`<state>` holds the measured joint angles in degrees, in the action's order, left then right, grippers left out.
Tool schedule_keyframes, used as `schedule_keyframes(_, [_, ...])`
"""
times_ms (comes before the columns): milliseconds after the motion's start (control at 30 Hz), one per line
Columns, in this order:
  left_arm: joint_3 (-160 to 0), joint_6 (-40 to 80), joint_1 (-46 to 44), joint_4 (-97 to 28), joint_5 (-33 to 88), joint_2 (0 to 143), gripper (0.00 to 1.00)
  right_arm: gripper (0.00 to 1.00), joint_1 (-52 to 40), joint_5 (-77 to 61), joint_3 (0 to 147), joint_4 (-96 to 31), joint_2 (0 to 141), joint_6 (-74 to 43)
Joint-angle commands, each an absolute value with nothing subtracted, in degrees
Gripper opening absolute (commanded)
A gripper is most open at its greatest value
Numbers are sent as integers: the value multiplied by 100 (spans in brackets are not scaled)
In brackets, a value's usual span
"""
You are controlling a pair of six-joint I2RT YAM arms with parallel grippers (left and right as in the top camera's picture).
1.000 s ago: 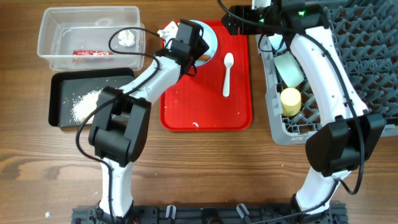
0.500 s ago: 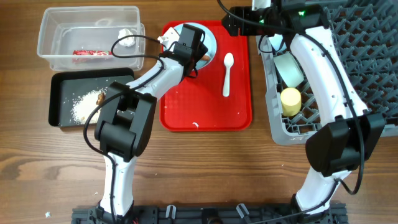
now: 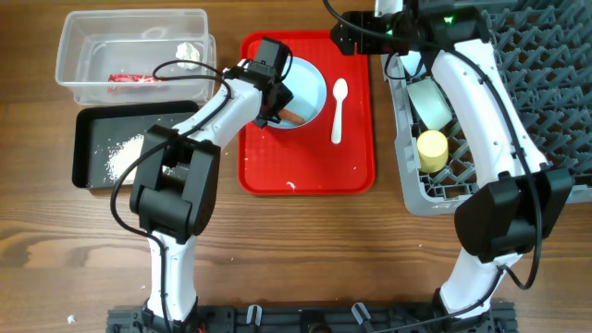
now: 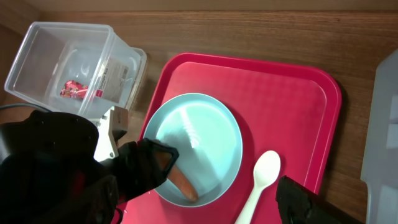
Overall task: Sort waste into correct bins and load items into the dishwasher rack
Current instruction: 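Grasp the carrot on the plate with the left gripper and lift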
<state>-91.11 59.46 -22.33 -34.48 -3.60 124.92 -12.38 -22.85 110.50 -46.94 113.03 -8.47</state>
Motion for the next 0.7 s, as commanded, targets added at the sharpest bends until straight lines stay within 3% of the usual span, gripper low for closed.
schedule_keyframes(0, [-8969, 5883, -2270, -3531, -176, 12466, 39, 83, -1214, -2226, 11034, -4722, 11124, -751])
schedule_keyframes(133, [-8969, 5874, -2331, -3551, -172, 12462, 19, 83, -1214, -2226, 11034, -4729, 11124, -751])
schedule_keyframes(200, [-8969, 5872, -2342, -3542, -174, 12405, 16, 84, -1214, -2226, 11034, -4729, 11124, -751])
schedule_keyframes(400, [-8971, 5623, -2296, -3406, -196, 11848, 15, 86, -1214, -2226, 11034, -4757, 11124, -749])
schedule_keyframes(667, [-8971, 5417, -1922, -3778, -202, 10064, 12, 87, -1214, -2228, 11034, -4768, 11124, -751])
